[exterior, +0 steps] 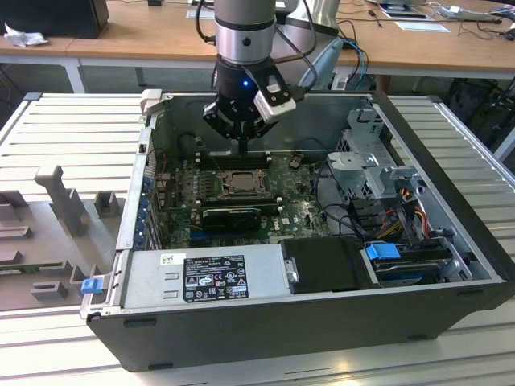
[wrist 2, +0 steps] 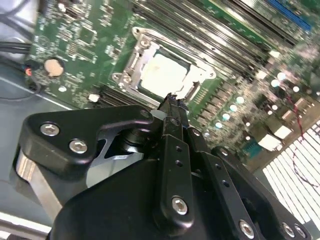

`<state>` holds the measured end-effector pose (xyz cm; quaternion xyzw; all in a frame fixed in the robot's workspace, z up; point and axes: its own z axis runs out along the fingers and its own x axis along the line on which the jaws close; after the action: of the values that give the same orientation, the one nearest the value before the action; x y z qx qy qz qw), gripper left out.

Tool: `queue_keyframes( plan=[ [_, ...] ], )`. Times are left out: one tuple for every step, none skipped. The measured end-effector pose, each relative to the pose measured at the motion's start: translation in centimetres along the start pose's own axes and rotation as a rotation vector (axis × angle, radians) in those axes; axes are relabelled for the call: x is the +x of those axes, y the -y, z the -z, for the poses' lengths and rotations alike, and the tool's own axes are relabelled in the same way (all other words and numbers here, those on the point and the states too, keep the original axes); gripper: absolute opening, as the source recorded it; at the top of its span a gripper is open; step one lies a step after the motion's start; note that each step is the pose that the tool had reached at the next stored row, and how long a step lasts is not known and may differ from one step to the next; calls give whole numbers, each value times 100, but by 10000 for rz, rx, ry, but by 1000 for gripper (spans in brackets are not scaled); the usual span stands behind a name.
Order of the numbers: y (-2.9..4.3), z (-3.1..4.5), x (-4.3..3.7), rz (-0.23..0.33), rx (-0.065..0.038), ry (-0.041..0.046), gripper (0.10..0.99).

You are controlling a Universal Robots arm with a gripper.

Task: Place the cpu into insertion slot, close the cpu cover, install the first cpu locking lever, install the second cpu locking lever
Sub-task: 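Install the first cpu locking lever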

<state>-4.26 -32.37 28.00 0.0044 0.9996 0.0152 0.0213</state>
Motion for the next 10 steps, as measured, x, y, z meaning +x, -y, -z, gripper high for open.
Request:
queue_keyframes(
  plan=[
    [0,-2,0,105,-9,8,106],
    [1,-4,0,261,-102,0,106],
    [0,-5,0,363,-240,-21,106],
    [0,-6,0,459,-369,-91,106],
    [0,-13,0,482,-436,-147,106],
    [1,-23,13,475,-433,-156,106],
    [1,-26,23,460,-432,-156,106],
    [2,-28,36,447,-430,-156,106],
    [2,-30,53,439,-430,-156,106],
    [2,-32,73,436,-431,-155,106]
  ],
)
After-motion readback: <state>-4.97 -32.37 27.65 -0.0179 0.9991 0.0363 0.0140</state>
